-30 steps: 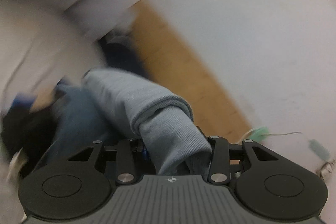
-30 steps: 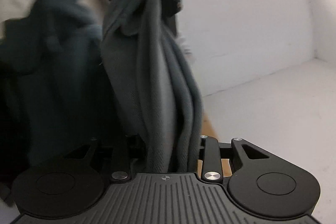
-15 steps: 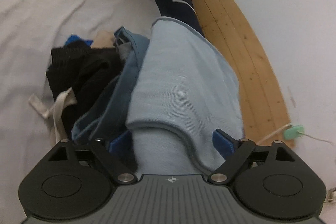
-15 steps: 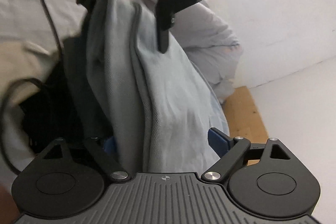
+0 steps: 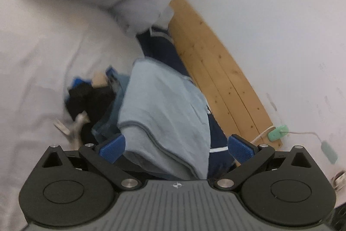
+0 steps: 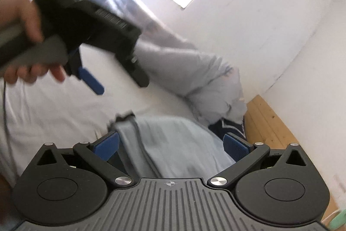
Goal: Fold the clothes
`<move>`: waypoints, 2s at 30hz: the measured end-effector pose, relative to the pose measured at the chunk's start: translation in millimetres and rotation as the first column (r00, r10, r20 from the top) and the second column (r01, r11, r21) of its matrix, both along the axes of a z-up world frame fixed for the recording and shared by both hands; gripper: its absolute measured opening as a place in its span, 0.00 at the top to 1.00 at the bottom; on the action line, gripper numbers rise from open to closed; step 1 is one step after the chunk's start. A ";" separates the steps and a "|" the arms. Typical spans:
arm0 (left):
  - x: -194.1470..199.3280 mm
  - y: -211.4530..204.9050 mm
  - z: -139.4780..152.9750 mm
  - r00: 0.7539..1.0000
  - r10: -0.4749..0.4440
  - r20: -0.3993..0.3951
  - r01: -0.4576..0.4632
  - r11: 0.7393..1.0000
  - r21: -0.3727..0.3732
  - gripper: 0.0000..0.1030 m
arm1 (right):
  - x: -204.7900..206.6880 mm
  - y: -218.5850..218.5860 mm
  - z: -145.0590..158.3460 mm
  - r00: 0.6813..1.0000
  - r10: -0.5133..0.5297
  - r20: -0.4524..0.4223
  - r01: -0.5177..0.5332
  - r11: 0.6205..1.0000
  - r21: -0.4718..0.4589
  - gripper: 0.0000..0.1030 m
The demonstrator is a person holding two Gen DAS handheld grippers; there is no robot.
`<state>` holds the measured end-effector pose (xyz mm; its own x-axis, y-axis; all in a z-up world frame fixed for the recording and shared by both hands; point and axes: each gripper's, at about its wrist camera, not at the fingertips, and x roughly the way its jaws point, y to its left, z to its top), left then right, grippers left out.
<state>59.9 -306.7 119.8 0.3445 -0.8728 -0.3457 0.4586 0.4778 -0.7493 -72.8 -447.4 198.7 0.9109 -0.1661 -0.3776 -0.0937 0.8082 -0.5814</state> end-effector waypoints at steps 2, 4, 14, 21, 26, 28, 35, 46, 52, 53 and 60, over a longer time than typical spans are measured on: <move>-14.6 17.0 8.7 0.998 0.028 0.061 -0.028 1.000 -0.001 0.00 | -32.5 0.8 30.6 0.999 -0.007 0.053 0.003 0.997 0.074 0.00; -24.0 30.6 15.7 0.993 0.048 0.106 -0.049 0.999 0.011 0.00 | -43.3 2.8 44.9 0.996 -0.028 0.089 0.013 0.987 0.159 0.00; -81.9 128.9 45.0 0.889 0.204 0.410 -0.230 0.973 0.013 0.00 | -42.6 -0.5 17.1 0.979 -0.183 0.088 0.086 0.767 0.636 0.00; -116.3 166.0 18.4 0.780 0.225 0.585 -0.391 0.903 0.175 0.00 | -33.9 45.8 -38.8 0.986 -0.165 0.004 0.108 0.664 0.740 0.00; -116.4 187.2 -32.9 0.753 0.274 0.598 -0.508 0.820 0.264 0.00 | -12.4 74.8 -72.0 0.985 -0.155 -0.072 0.160 0.683 0.713 0.00; -112.6 202.7 -50.2 0.761 0.319 0.565 -0.545 0.787 0.290 0.00 | -0.2 82.6 -84.9 0.983 -0.127 -0.129 0.181 0.692 0.698 0.00; -107.3 245.4 -90.6 0.763 0.424 0.487 -0.619 0.696 0.364 0.00 | 25.4 113.4 -135.3 0.986 -0.084 -0.146 0.155 0.793 0.589 0.00; -92.3 233.7 -120.4 0.831 0.354 0.429 -0.548 0.648 0.528 0.00 | 41.2 159.7 -174.5 0.963 -0.007 -0.270 0.163 0.813 0.560 0.00; -88.7 243.4 -127.1 0.824 0.399 0.401 -0.565 0.614 0.551 0.00 | 37.0 167.1 -180.8 0.945 -0.058 -0.321 0.242 0.784 0.572 0.00; -88.2 244.3 -127.0 0.823 0.404 0.400 -0.568 0.612 0.551 0.00 | 36.8 167.6 -181.7 0.942 -0.068 -0.328 0.254 0.782 0.570 0.00; -103.3 246.8 -133.7 0.825 0.403 0.396 -0.563 0.634 0.530 0.00 | 27.1 172.7 -188.3 0.915 -0.111 -0.389 0.322 0.780 0.536 0.00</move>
